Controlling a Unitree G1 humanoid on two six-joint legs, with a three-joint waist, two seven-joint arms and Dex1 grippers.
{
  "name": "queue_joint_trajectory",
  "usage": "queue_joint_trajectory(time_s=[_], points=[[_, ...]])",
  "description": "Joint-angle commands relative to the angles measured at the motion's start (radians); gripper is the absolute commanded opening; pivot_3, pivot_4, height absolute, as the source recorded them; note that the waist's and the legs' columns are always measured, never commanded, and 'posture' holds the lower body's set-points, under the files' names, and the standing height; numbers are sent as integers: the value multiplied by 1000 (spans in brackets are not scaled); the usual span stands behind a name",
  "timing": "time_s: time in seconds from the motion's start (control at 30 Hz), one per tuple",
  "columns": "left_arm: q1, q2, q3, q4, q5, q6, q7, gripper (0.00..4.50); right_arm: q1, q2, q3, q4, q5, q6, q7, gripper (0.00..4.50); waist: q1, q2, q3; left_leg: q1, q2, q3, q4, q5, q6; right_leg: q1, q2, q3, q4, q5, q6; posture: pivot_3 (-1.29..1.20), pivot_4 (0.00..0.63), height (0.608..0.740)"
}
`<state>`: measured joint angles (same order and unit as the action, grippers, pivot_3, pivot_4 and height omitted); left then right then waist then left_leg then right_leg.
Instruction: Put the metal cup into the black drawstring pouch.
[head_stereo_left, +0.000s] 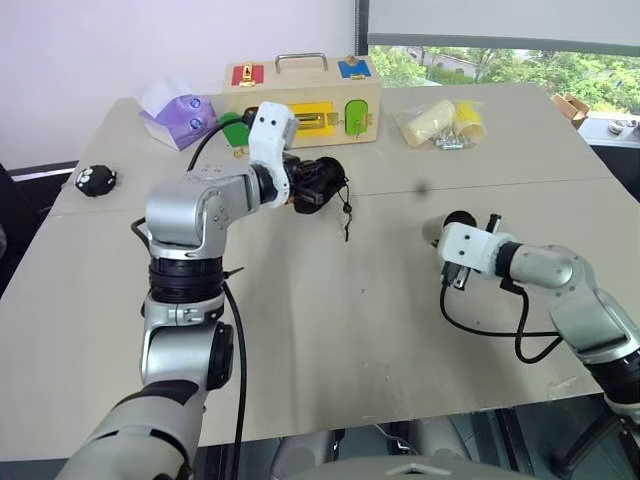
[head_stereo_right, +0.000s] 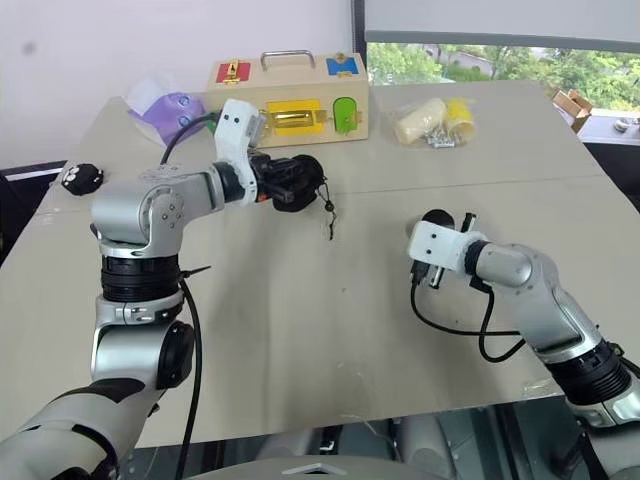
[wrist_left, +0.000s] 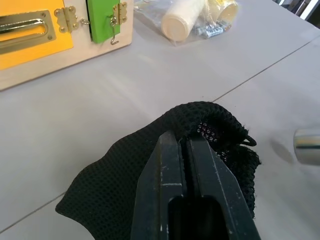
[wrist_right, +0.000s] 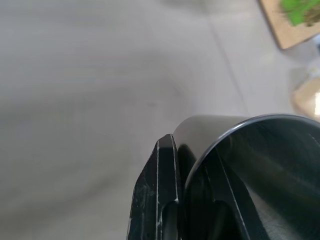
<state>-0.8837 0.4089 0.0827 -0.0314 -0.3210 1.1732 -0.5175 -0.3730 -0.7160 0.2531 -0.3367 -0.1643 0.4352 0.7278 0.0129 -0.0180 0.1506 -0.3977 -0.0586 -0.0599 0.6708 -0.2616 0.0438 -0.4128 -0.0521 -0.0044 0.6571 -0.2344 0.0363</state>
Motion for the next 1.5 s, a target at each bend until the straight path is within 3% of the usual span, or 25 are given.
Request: queue_joint_trajectory(time_s=[0.03,0.27,0.63,1.07,1.37,1.5], points=[[-34,10,-3,-19,-26,-13,-9,0,-74,94,-66,-116,68,60,-38,50,-3,0,0,0,0,0,0,0,0,0,0,0,0,0,0,0,150,740],[-14,25,-40,-18,-64,-36,-65,0,-275,354,-79,-182,171,163,-133,50,-17,0,0,0,0,-2,-1,1,-1,-1,0,-1,2,0,0,0,150,740],[-3,25,-27,-22,-105,-25,-69,0,-285,334,74,-89,130,52,-67,50,-22,0,0,0,-2,-2,-2,1,-1,-1,-1,0,1,0,0,0,150,740],[-35,-30,70,0,-205,67,-17,0,-278,318,132,-20,90,56,-49,50,-24,0,0,0,-2,-2,-2,1,-1,-1,-1,-1,1,0,0,0,150,740],[-18,-46,68,-25,-234,76,7,0,-245,563,-24,-27,252,279,-185,50,-26,-1,0,0,-2,-3,-2,1,-1,-2,-1,-1,1,0,0,0,150,740],[-12,-48,66,-31,-240,73,16,0,-241,727,-169,-10,376,423,-289,50,-25,0,0,0,-2,-3,-2,1,-1,-1,-1,0,1,0,0,0,150,740]])
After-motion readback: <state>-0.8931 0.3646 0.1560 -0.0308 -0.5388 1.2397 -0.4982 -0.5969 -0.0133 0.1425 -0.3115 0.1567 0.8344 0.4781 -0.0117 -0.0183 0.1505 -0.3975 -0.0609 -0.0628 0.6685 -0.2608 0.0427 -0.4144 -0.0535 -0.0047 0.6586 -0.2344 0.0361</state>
